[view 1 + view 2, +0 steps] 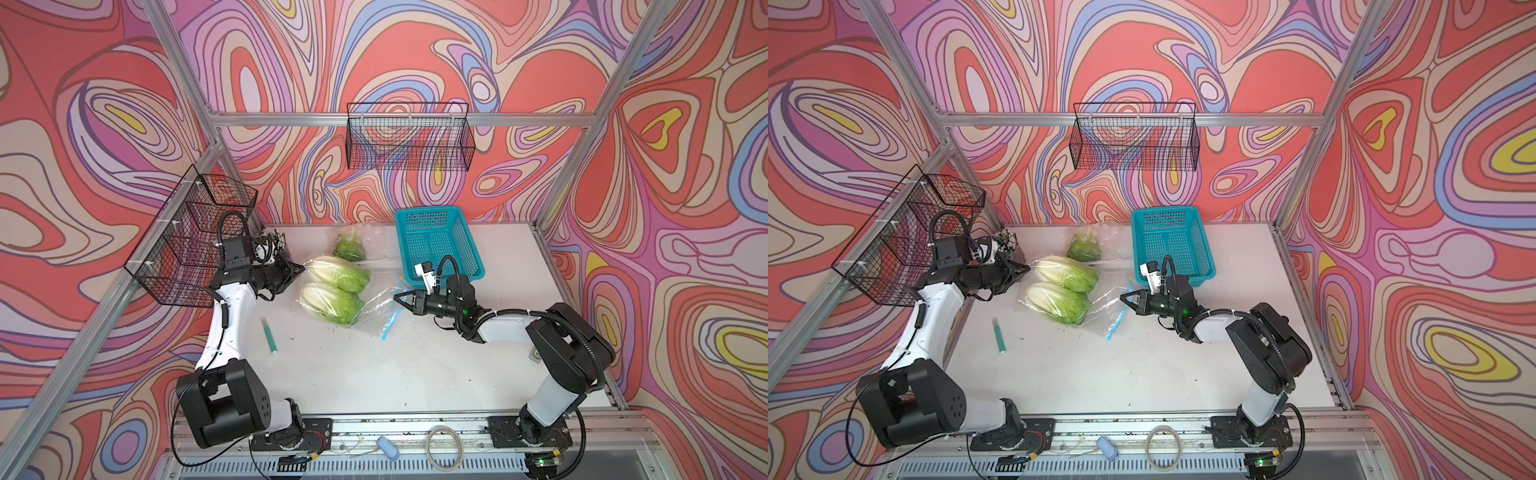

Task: Open the zip-top bag and take out the chinese cabbages
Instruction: Adjust the zipper food storage bag at the center of the board.

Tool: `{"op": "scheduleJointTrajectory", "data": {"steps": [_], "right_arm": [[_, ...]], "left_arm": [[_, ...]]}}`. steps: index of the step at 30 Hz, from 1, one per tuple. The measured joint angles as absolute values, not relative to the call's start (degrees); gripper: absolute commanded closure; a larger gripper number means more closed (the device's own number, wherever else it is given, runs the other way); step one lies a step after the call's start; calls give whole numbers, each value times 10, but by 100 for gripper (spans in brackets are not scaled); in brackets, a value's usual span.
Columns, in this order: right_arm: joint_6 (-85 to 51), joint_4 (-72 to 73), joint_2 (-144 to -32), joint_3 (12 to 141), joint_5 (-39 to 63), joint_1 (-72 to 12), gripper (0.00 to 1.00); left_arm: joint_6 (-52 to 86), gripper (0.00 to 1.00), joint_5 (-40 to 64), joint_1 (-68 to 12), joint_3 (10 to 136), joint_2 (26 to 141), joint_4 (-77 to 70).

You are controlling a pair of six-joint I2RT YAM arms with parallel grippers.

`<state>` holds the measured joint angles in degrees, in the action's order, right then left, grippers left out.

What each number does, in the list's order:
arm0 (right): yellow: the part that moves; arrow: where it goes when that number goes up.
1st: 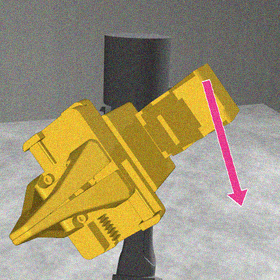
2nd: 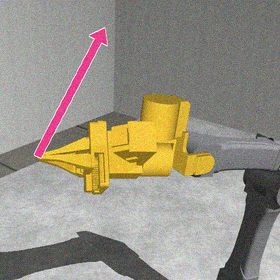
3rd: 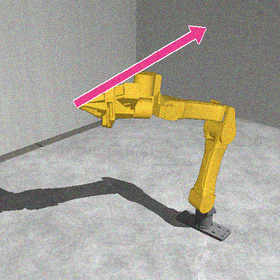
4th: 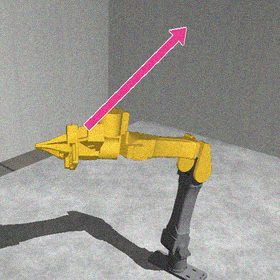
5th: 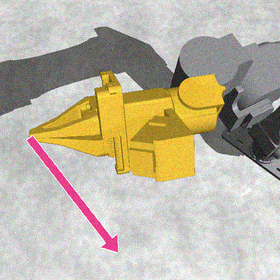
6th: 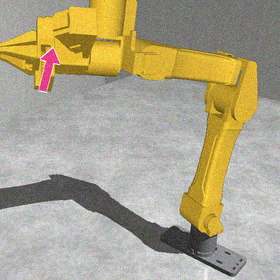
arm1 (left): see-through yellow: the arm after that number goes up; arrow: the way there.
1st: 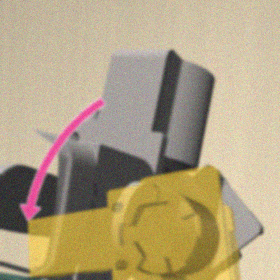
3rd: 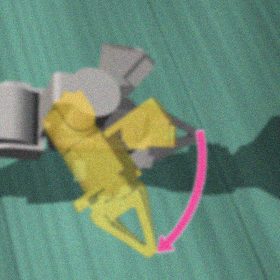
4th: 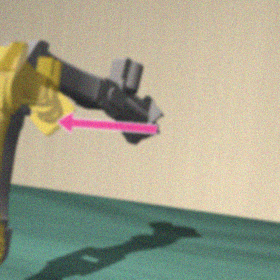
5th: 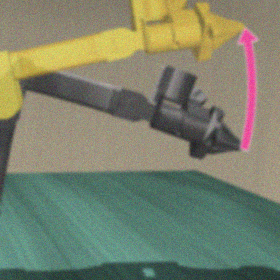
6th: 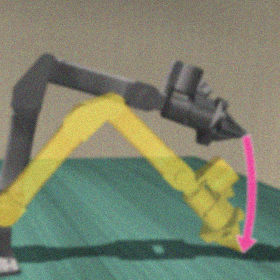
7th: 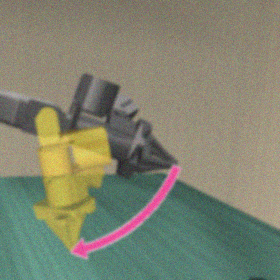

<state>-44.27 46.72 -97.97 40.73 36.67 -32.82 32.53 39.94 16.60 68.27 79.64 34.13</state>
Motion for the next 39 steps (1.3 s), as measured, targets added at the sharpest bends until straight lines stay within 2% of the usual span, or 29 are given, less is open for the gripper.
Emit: {"op": "scheduleJointTrajectory", "data": {"steps": [7,13,19,28,32,39], "right_arm": [[-460,565,-972,372,375,-328,100],[-475,569,-993,369,364,-328,100],[-473,474,-1033,391,326,-328,100],[-450,376,-1025,423,293,-332,100],[-430,322,-995,434,286,-338,100],[-401,267,-981,478,296,-358,100]], "left_arm": [[321,100,389,169,683,824,342],[320,100,387,169,690,811,352],[327,100,392,169,700,761,364],[343,100,420,169,695,734,366],[338,100,408,169,690,756,361],[325,100,378,170,680,861,337]]}}
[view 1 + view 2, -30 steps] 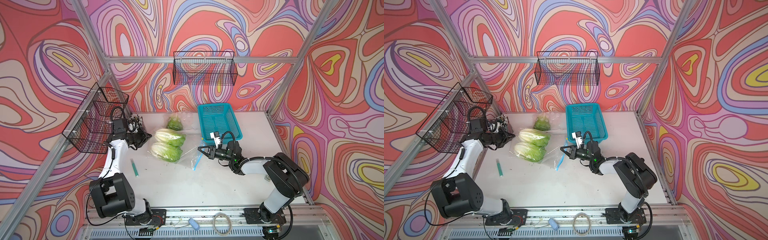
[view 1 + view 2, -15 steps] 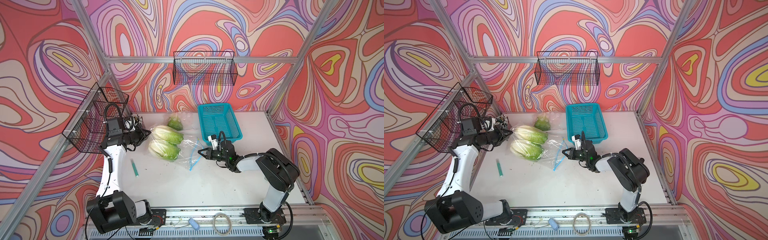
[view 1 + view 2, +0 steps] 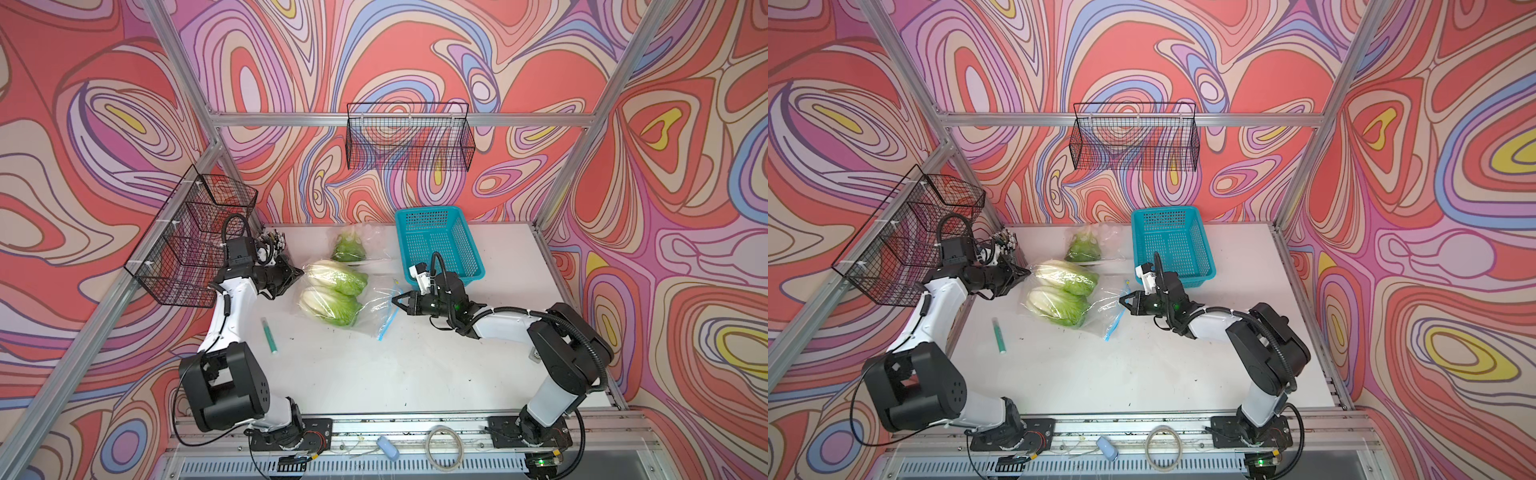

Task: Open the zip-top bag and take out the chinese cabbages
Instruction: Adjust the zipper food storage bag at the center of the board.

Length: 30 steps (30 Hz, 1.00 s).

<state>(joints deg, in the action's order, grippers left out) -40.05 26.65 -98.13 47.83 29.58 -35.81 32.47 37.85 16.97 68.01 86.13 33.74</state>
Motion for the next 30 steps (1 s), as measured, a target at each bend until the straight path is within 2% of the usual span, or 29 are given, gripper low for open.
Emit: {"op": "scheduleJointTrajectory", "data": {"steps": [13,17,21,24,27,30], "right_arm": [[-377,209,-981,515,317,-391,99],[-375,201,-979,516,319,-391,55],[-369,194,-962,514,316,-391,32],[-367,187,-930,507,310,-391,23],[-362,184,-896,498,299,-391,20],[-357,180,-870,482,282,-391,30]], "left_arm": [[278,100,323,164,692,940,338],[271,100,318,164,696,945,340],[266,100,308,164,696,946,341],[265,100,300,164,696,947,341],[263,100,294,162,698,952,340],[263,100,290,160,699,960,339]]}}
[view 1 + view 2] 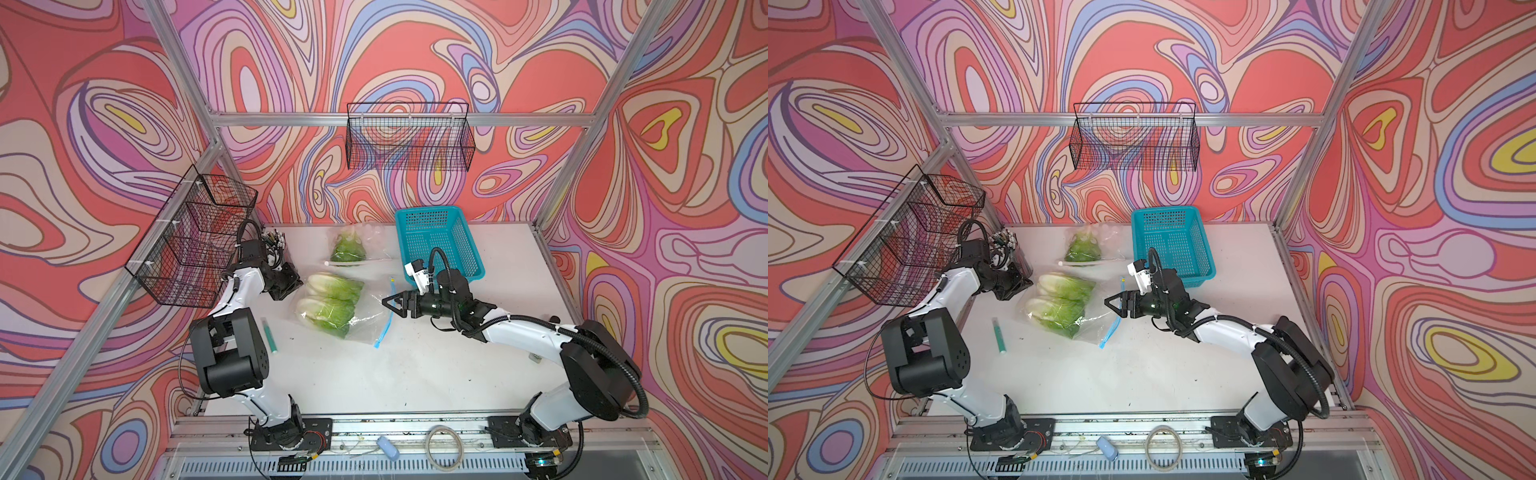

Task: Open the zip-top bag and take out the chinese cabbages
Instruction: Adjust the zipper food storage bag at the center of the board.

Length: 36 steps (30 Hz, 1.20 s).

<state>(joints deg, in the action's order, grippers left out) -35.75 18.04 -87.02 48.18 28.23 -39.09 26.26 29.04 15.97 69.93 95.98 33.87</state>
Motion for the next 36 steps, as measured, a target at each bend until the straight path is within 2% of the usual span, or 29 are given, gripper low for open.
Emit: {"op": "scheduleJointTrajectory", "data": {"steps": [1,3,5,7,9,13,28,36], "right_arm": [[-356,179,-863,474,276,-391,36],[-357,176,-856,457,261,-391,61],[-362,174,-854,442,249,-391,79],[-368,176,-854,424,236,-390,93],[-378,180,-854,411,226,-389,100],[-398,214,-870,399,217,-383,100],[-482,404,-1061,459,286,-382,100],[-544,500,-1127,485,331,-384,100]], "left_arm": [[263,100,290,159,700,961,338],[262,100,288,159,701,962,338],[262,100,287,159,701,962,337],[261,100,284,159,701,962,337],[261,100,284,159,701,964,336],[262,100,284,159,703,968,333],[275,100,289,158,696,973,314],[312,100,313,137,632,1009,298]]}}
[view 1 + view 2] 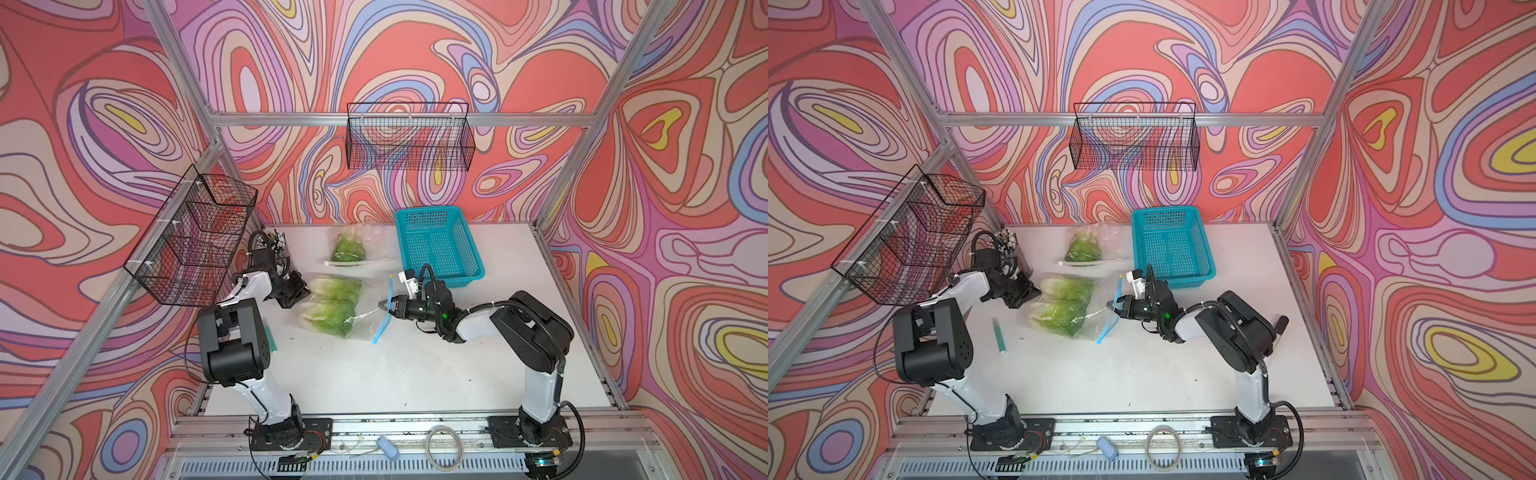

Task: Open the zip-top bag and take out the chinese cabbages
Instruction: Adjust the zipper food storage bag at the center of the board, then pick up the Chinese cabbage from the zipper food storage bag.

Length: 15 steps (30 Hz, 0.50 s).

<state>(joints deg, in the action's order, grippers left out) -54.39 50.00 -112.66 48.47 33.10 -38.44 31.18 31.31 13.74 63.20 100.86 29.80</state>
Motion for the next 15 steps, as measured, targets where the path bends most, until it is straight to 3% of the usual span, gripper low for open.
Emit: {"op": "scheduleJointTrajectory", "data": {"steps": [8,15], "right_arm": [[-565,519,-1142,499,355,-402,97],[-542,471,-1137,510,368,-404,76]], "left_arm": [[381,100,334,110,575,989,239],[421,100,331,96,531,953,197]]}}
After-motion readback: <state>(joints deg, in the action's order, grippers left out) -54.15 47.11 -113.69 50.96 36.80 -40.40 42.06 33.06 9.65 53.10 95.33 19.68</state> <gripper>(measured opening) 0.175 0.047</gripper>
